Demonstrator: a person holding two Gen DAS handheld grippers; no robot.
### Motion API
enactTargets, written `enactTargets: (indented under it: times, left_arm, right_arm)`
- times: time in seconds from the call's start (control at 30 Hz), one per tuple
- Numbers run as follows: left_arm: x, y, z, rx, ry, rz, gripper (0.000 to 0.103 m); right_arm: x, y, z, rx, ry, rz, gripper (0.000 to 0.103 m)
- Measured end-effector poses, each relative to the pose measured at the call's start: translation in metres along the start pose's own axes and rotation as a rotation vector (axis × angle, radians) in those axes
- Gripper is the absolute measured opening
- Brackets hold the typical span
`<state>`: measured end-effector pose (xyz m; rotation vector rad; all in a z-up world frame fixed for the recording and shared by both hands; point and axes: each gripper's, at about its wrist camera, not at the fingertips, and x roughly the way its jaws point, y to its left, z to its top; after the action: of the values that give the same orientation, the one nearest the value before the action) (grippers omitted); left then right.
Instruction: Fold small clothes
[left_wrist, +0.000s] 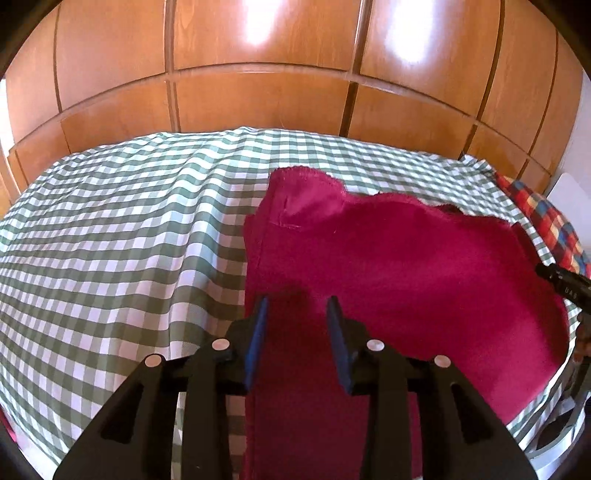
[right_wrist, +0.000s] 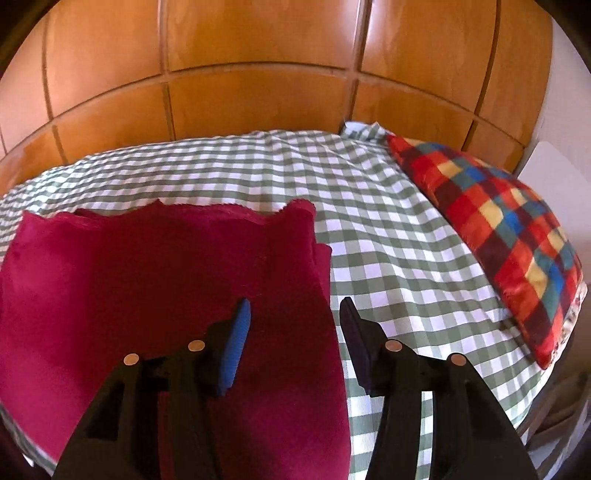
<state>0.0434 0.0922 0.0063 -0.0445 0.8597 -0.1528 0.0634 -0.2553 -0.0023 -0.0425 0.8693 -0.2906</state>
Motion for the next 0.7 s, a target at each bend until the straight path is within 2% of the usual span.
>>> enactTargets:
  times: [0.03, 0.07, 0.23, 0.33, 0.43, 0.53, 0.7]
  left_arm:
    - [-0.002, -0.001, 0.000, -0.002, -0.006, -0.002, 0.035]
    - [-0.004, -0.002, 0.000, -0.001, -0.015, 0.000, 0.037]
    - [-0.008, -0.011, -0.005, 0.022, -0.025, -0.007, 0.040]
    - [-0.008, -0.016, -0.009, 0.032, -0.016, -0.015, 0.041]
    - [-0.010, -0.020, -0.013, 0.038, -0.014, -0.020, 0.041]
    - [-0.014, -0.023, -0.017, 0.043, -0.020, -0.027, 0.043]
    - [-0.018, -0.030, -0.023, 0.066, -0.025, -0.038, 0.044]
  right_arm:
    - [-0.003, 0.001, 0.000, -0.006, -0.005, 0.000, 0.053]
    - [-0.006, 0.002, 0.000, -0.009, -0.008, -0.001, 0.062]
    - [-0.021, 0.008, -0.003, -0.038, -0.039, -0.015, 0.064]
    - [-0.029, 0.007, -0.005, -0.036, -0.041, -0.008, 0.076]
    - [-0.035, 0.006, -0.009, -0.046, -0.046, -0.010, 0.076]
    - [-0.036, 0.005, -0.014, -0.062, -0.027, 0.000, 0.082]
    - [-0.033, 0.002, -0.024, -0.062, 0.008, 0.007, 0.082]
